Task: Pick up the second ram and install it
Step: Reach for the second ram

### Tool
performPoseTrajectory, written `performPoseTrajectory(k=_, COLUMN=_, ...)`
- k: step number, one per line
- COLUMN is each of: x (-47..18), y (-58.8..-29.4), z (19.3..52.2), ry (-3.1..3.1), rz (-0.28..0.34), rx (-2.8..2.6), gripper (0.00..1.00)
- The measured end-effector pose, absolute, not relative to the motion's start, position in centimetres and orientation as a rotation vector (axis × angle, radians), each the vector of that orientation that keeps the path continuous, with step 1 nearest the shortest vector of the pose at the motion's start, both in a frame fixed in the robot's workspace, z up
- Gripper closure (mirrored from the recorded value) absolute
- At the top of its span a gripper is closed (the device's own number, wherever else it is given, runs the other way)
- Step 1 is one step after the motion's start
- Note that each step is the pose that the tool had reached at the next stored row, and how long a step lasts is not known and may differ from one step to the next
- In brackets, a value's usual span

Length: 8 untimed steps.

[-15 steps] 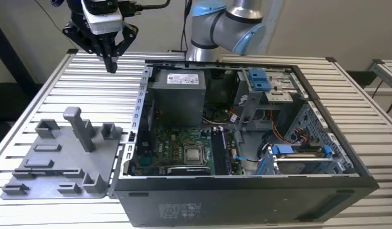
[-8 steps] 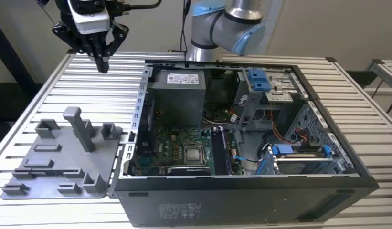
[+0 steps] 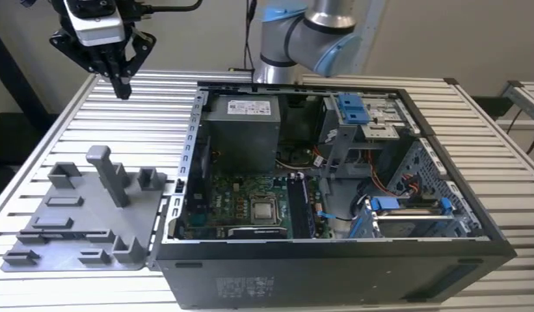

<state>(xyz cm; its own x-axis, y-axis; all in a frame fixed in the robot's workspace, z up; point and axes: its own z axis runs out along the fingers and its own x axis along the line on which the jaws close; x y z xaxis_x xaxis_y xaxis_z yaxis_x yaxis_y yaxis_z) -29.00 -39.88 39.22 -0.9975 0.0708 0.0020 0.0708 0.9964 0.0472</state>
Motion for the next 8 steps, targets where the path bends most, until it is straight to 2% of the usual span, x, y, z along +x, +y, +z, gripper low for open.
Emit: performPoseTrajectory(k=8, x=-31.9, y=-39.9, z=39.2, ry=-3.138, rz=-0.074, rx=-0.111, gripper=0.89)
